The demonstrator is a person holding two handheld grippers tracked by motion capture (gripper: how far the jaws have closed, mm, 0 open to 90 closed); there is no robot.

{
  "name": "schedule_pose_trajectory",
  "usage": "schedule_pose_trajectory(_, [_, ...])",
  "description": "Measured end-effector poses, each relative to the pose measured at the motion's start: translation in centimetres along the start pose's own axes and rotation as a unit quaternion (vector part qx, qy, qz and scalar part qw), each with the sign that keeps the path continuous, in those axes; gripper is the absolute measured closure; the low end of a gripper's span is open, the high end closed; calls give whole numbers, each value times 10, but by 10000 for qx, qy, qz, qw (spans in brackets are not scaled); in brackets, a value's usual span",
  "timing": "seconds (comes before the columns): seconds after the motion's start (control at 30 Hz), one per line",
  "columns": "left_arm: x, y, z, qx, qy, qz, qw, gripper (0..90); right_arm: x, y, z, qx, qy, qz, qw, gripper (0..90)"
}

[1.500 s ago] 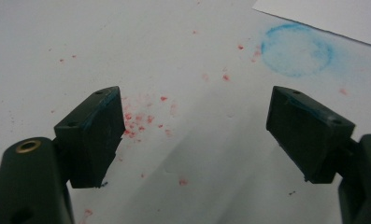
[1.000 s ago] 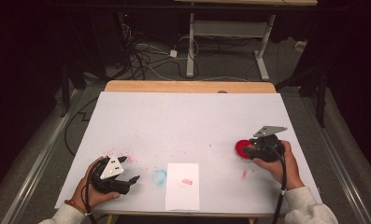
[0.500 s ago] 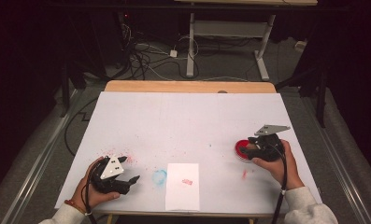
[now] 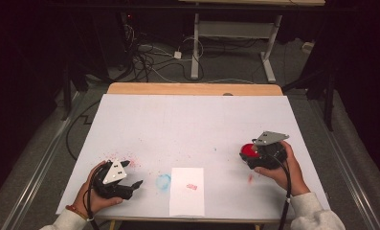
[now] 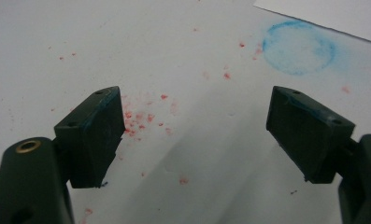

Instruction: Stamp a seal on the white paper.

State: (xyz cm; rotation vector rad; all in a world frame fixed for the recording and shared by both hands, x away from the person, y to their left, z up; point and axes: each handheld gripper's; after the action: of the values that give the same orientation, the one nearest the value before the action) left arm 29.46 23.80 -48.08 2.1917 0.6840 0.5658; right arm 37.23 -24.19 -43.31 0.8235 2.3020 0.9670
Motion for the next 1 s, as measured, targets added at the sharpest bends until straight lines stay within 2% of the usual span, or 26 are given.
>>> schedule_pose_trajectory(0.07, [0,0,0,0,2,-6,10000,186,0,0,-1,-58,-36,-9,10000,305])
schedule_pose_trajectory(0.17, [0,0,0,0,-3,-10,10000,186,1,0,-5,-315,-76,28,9995,304])
schedule_pose_trajectory(0.2, [0,0,0,10,-6,-8,10000,186,1,-1,-3,-270,-56,102,9996,302])
schedule_pose_trajectory(0.23, [0,0,0,16,-8,1,10000,186,0,-2,-1,-160,-59,91,9998,302])
schedule_pose_trajectory(0.27, [0,0,0,13,-7,3,10000,186,1,-2,-1,-163,-76,54,9998,299])
schedule_pose_trajectory(0.33, [0,0,0,8,-4,-8,10000,186,1,-1,-5,-387,8,130,9992,306])
schedule_pose_trajectory(0.4, [0,0,0,6,-2,-3,10000,186,1,-2,-1,-321,133,229,9991,314])
schedule_pose_trajectory(0.43, [0,0,0,-2,-4,4,10000,186,2,-3,0,-257,127,166,9995,326])
schedule_pose_trajectory(0.53, [1,0,0,6,0,-6,10000,186,3,-1,-4,-435,299,171,9985,417])
schedule_pose_trajectory(0.63, [0,0,0,13,-11,7,10000,186,5,2,-7,-518,303,150,9981,473])
schedule_pose_trajectory(0.8, [0,0,0,24,-10,6,10000,187,6,4,-7,-563,268,105,9980,416])
schedule_pose_trajectory(0.9, [0,0,0,21,-4,-3,10000,187,4,4,-12,-810,289,124,9962,419])
schedule_pose_trajectory(1.0, [0,0,1,33,-8,5,10000,187,4,5,-13,-781,177,139,9967,437])
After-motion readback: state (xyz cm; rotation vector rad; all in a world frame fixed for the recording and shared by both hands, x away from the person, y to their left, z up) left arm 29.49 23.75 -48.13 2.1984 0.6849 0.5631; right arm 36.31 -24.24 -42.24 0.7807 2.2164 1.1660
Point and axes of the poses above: each handheld gripper's, and its own axes: z roughly forward along the jaws, y roughly out of its top, x roughly to its left, and after that the axes turned 5 degrees about -x, right-handed
